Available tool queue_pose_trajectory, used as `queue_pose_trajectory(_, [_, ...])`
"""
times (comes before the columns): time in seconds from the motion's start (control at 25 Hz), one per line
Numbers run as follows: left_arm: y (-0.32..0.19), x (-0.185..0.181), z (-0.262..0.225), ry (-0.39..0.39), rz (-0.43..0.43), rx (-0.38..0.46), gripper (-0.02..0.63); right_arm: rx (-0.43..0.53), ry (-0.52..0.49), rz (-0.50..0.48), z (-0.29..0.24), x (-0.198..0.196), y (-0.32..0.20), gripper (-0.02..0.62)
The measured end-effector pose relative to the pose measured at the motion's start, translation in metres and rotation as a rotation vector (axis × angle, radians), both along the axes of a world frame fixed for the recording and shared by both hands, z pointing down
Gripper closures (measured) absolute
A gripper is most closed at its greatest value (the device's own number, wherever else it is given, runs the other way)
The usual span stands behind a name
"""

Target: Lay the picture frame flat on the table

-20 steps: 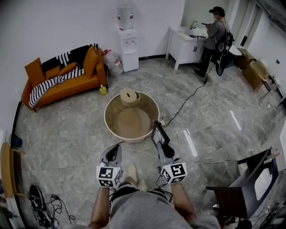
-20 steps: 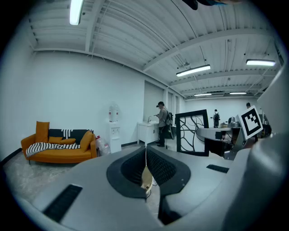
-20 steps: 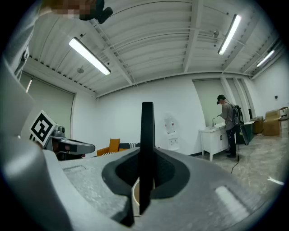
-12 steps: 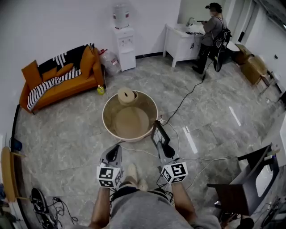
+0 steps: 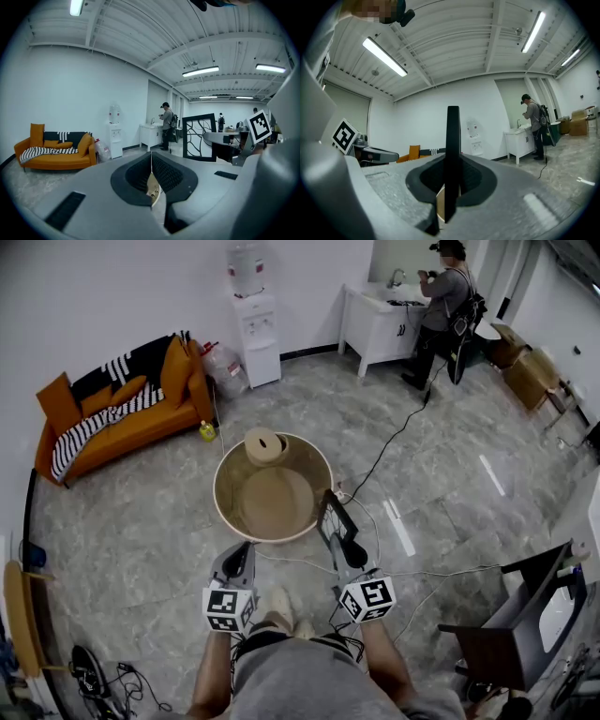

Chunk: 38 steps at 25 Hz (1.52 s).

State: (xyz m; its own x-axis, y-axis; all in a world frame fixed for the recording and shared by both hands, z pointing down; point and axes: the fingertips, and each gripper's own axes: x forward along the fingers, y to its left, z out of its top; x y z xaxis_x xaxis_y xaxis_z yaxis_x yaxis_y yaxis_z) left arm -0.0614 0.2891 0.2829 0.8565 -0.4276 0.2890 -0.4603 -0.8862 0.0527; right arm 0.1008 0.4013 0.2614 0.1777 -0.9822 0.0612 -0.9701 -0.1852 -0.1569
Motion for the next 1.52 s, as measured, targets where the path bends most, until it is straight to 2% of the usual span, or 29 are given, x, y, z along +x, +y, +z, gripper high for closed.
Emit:
queue_pose_trajectory(0.32, [-0.075,0.016,-0.008,0.006,0.022,-0.013,0.584,0.004,0.003,0.022,-0.015,0.015,-0.073,0.561])
queue_pose_trajectory(0.72, [-0.153,0.019,-0.005,0.035,0.031,-0.014,0.584,-0.018,0.013,0.030,-0.013,0.009,-0.142,0.561])
queue_pose_trajectory(1.24, [-0.211,-0.015,-0.010,0.073,-0.074,-0.005,0.584,-0.049,0.052,-0.132,-0.017,-0.030,-0.226,0.561])
queue_pose_trajectory(1.52, [-0.234,-0.033,0.004,0.061,-0.172,-0.027,0.584,-0.071,0.015,-0.218,-0.004,-0.035,-0.265,0.561])
